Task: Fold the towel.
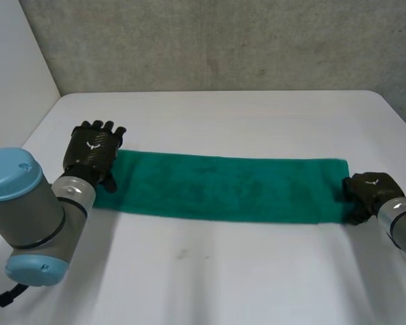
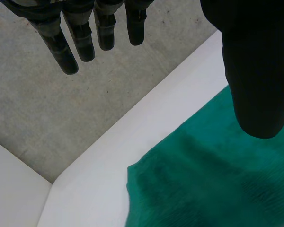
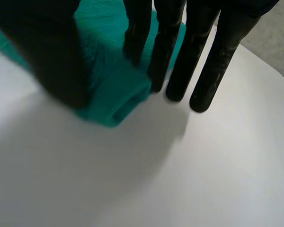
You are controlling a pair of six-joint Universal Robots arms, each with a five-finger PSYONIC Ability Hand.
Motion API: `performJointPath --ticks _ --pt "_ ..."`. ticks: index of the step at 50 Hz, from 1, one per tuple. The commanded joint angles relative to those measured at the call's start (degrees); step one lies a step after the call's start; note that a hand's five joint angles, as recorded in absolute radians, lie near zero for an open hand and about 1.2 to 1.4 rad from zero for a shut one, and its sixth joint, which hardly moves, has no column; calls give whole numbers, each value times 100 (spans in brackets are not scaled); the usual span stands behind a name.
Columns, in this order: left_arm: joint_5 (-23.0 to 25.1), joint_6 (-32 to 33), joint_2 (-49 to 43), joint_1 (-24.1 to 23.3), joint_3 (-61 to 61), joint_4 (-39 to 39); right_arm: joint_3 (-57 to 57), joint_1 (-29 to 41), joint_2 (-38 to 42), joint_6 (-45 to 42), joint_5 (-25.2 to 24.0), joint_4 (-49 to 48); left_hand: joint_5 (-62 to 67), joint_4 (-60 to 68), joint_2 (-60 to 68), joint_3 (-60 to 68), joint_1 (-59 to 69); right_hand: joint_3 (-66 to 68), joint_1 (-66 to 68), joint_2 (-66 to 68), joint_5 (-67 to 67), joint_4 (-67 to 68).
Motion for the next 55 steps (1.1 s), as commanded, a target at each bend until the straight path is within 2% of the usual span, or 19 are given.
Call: performJointPath --ticks 1,6,9,12,17,19,23,26,27,33,35,36,37,38,41,44,47,48,55 --pt "0 2 56 36 -39 -7 -174 -434 -226 -165 381 -264 -269 -158 -155 -220 -84 2510 3219 2452 2932 2621" --pt "-18 2 92 45 -47 -7 -490 -724 -499 -910 706 -212 -269 -158 -155 -220 -84 2510 3219 2452 2932 2621" --pt "-18 2 118 45 -47 -25 -850 -926 -569 -1814 847 -106 -269 -158 -155 -220 -84 2510 3219 2452 2932 2621" --pt "-18 -7 250 54 -82 -121 -1246 -770 -605 -2292 909 43 -269 -158 -155 -220 -84 2510 3219 2452 2932 2621" --pt "-18 -16 294 54 -126 -174 -1904 424 -614 -2178 865 298 -274 -162 -160 -225 -89 2510 3219 2452 2932 2621" --pt "-18 -16 320 54 -135 -174 -2318 1162 -570 -2038 804 421 -274 -162 -160 -225 -89 2510 3219 2452 2932 2621" --pt "-26 -25 373 54 -153 -174 -2862 2496 -80 -2011 252 501 -274 -162 -160 -225 -89 2510 3219 2452 2932 2621" --pt "-26 -25 399 54 -153 -174 -3013 2965 159 -2011 22 483 -269 -158 -155 -220 -85 2510 3219 2452 2932 2621" --pt "-18 -25 408 54 -153 -174 -3187 3541 525 -2046 -231 483 -274 -162 -160 -225 -89 2510 3219 2452 2932 2621" --pt "-9 -7 417 -25 -144 -165 -3391 4293 1328 -2072 -357 509 -269 -158 -155 -220 -85 2510 3219 2452 2932 2621" --pt "-9 -7 408 -51 -118 -165 -3409 4364 1477 -2055 -339 501 -269 -158 -155 -220 -84 2167 2875 2108 2588 2277" --pt "-17 -7 408 -69 -109 -165 -3418 4390 1574 -2020 -313 501 -269 -158 -155 -220 -84 -268 440 -326 153 -157" --pt "-18 -7 408 -87 -83 -165 -3418 4399 1618 -1994 -304 483 -269 -158 -155 -220 -84 -1775 -1066 -1833 -1353 -1664" --pt "-9 -7 408 -165 -56 -157 -3418 4365 1627 -1959 -226 457 -269 -158 -155 -220 -84 -4490 -3781 -4548 -4068 -4379" --pt "0 -7 364 -350 58 -139 -3426 4294 1593 -1783 108 457 -269 -158 -155 -220 -84 -4490 -3781 -4548 -4068 -4379" --pt "-9 -7 303 -570 243 -122 -3365 4189 1373 -1169 714 527 -269 -158 -155 -220 -84 -4490 -3781 -4548 -4068 -4379" --pt "-18 -60 83 -947 611 -113 -3259 4048 1171 -807 935 553 -252 -141 -138 -203 -68 -4490 -3781 -4548 -4068 -4379" --pt "-9 -103 39 -1035 690 -113 -2746 3578 770 -137 1031 814 -252 -141 -138 -203 -68 -4490 -3781 -4548 -4068 -4379" --pt "149 -938 -593 -1633 1428 -183 -1513 2828 222 546 550 993 -135 -23 -20 -85 50 -4490 -3781 -4548 -4068 -4379"
